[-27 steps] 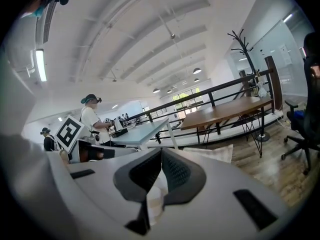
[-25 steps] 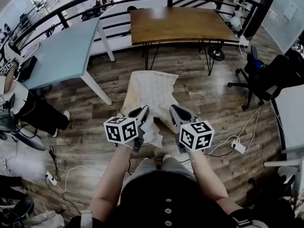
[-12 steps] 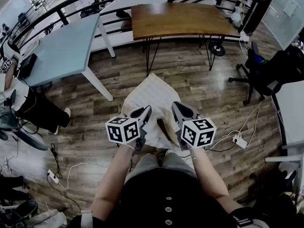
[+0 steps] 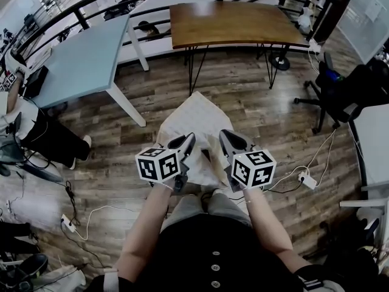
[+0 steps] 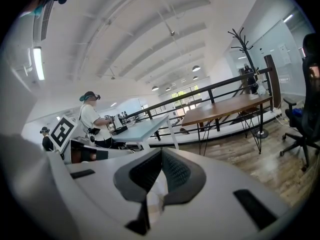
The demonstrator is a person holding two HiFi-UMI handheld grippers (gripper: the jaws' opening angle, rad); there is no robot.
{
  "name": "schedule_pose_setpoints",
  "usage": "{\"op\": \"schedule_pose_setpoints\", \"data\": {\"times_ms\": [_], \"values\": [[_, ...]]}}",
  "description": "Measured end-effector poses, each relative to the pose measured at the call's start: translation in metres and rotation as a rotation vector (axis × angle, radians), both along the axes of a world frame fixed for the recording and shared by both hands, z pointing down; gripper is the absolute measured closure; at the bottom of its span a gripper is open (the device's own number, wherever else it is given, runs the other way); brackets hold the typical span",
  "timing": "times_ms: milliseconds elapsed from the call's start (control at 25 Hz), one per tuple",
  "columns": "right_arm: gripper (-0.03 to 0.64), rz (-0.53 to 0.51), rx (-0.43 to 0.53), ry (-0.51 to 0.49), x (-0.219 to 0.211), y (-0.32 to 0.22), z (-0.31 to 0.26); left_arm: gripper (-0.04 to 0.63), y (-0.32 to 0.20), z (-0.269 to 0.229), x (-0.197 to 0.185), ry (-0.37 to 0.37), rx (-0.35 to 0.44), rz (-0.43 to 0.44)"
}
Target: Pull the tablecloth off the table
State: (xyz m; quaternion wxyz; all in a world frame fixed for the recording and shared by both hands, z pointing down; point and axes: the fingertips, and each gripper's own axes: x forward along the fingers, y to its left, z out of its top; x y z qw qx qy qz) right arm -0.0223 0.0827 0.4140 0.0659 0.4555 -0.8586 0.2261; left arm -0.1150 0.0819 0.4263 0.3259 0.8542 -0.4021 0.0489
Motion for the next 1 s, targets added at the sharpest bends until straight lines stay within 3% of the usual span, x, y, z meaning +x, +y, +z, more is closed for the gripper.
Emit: {"op": "schedule_pose_setpoints", "data": {"times_ms": [1000], "values": [[0.591,-0.04,-0.028,0.034,-0.003,-0.001,0.011,0.58,-0.002,0.005,-0.001,0.025,-0.031,-0.001]]}}
